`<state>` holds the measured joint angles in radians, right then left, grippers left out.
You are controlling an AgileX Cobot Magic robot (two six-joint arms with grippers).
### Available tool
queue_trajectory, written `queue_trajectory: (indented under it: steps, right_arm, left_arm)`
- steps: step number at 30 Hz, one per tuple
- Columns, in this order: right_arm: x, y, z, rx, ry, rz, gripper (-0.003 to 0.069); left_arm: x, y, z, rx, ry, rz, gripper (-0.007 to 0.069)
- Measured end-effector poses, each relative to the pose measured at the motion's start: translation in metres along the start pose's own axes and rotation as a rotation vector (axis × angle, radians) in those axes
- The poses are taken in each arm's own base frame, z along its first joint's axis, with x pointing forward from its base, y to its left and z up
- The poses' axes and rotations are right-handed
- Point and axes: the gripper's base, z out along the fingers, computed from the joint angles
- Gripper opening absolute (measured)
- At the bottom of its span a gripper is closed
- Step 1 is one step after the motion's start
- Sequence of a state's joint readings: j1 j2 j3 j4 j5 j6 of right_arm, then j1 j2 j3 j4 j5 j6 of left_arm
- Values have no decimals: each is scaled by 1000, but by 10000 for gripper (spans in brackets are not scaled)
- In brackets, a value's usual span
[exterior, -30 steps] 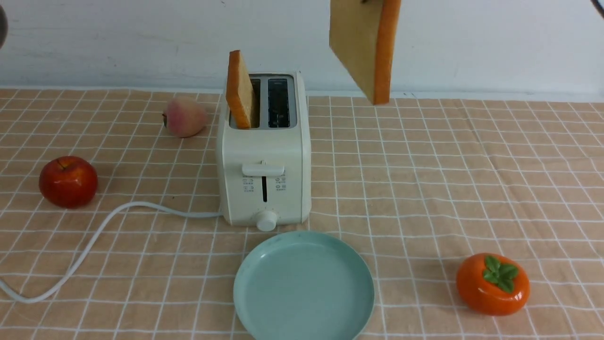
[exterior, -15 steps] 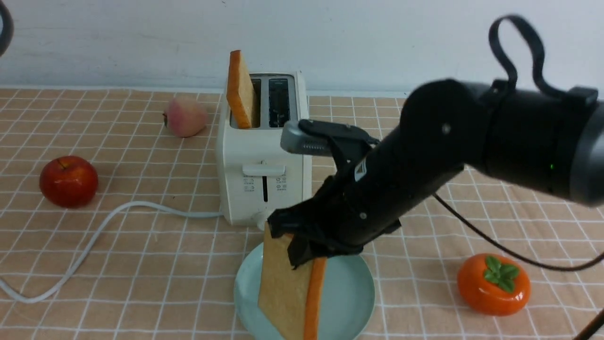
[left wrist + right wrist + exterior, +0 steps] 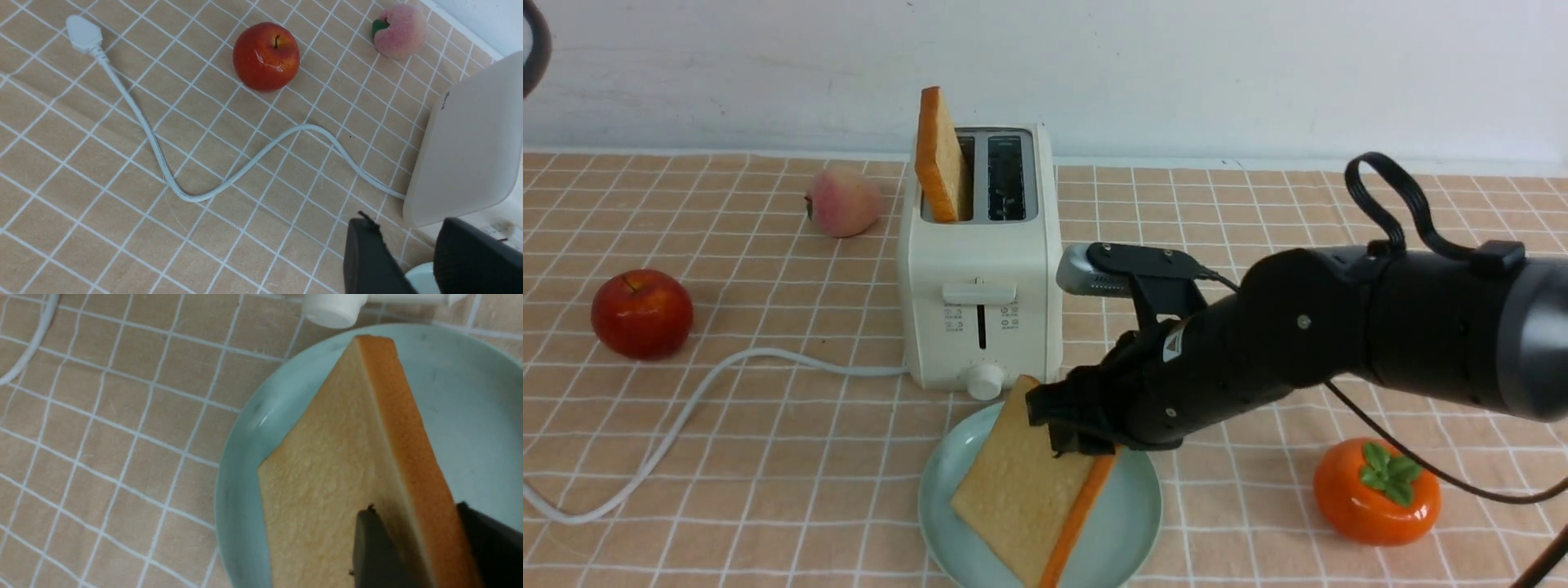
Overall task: Take toasted bread from bread machine on light coffee tablecloth place on plate.
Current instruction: 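Place the held slice of bread on top of the slice on the plate with the right gripper, then reach for a toast slice standing in the toaster with the left gripper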
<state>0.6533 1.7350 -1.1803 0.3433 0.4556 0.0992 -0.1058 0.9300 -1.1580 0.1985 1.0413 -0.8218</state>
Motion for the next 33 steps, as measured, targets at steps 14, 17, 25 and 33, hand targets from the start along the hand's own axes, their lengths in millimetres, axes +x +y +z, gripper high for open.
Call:
queue_trajectory:
  steps: [14, 17, 25, 33]
  right_arm:
    - [-33, 7, -110, 258, 6, -388, 595]
    - [-31, 11, -134, 248, -11, -362, 519]
    - [-23, 13, -169, 248, -41, -230, 396]
    - [-21, 9, -170, 288, -19, -232, 393]
  left_arm:
    - [-2, -17, 5, 152, -6, 68, 244]
    - [-3, -37, 14, 298, 19, 191, 244]
    - [-30, -107, 64, 497, 148, 359, 329]
    - [-32, -177, 120, 366, 240, 521, 478]
